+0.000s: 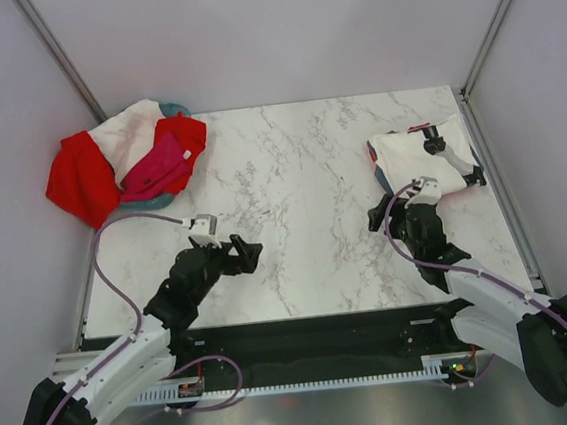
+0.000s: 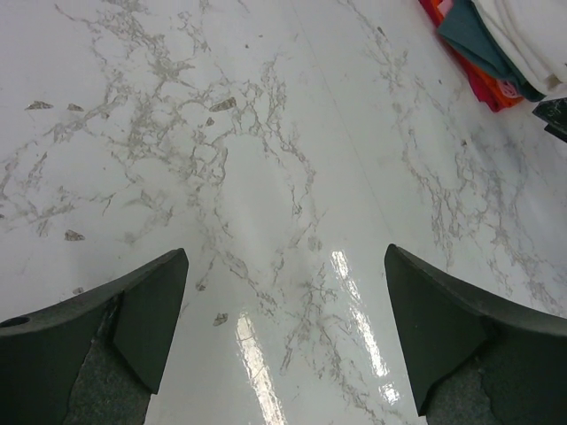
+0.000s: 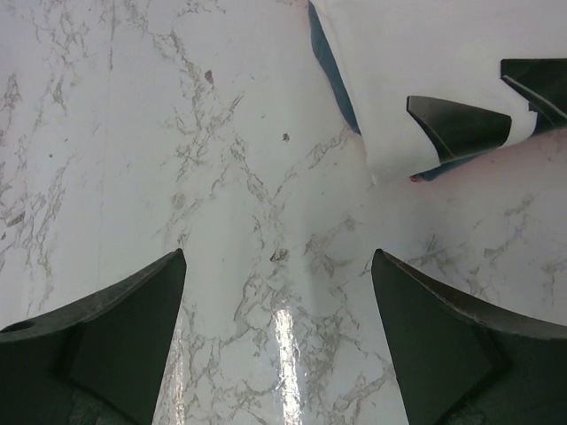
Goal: Fold and stack the t-shirts
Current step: Reset both grippers
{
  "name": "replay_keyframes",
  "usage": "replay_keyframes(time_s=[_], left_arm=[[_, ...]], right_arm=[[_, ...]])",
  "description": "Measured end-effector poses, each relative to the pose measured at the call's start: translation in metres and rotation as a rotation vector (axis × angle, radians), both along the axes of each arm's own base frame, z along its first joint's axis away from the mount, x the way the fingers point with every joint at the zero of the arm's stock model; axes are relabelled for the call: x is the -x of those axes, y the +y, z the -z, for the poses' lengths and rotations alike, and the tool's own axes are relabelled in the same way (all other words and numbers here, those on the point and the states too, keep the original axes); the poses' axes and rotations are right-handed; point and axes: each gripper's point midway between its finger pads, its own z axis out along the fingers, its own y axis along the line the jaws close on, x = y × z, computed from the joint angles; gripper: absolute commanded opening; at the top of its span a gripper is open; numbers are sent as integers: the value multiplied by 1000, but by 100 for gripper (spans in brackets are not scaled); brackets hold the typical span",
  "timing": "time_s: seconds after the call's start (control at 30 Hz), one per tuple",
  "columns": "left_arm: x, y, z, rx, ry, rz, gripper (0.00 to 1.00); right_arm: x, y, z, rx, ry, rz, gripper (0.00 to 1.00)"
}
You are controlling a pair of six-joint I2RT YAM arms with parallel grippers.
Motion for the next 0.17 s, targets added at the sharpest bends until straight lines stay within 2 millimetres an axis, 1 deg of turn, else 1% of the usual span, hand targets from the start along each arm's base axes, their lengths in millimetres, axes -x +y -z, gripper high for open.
replay_keyframes(time_s=[0.13, 0.17], left_arm=[[0, 0, -6, 14, -20, 0, 100], [0, 0, -7, 16, -23, 0, 100]], right_arm=[[1, -7, 3, 9, 18, 44, 94], [1, -10, 3, 12, 21, 58, 96]])
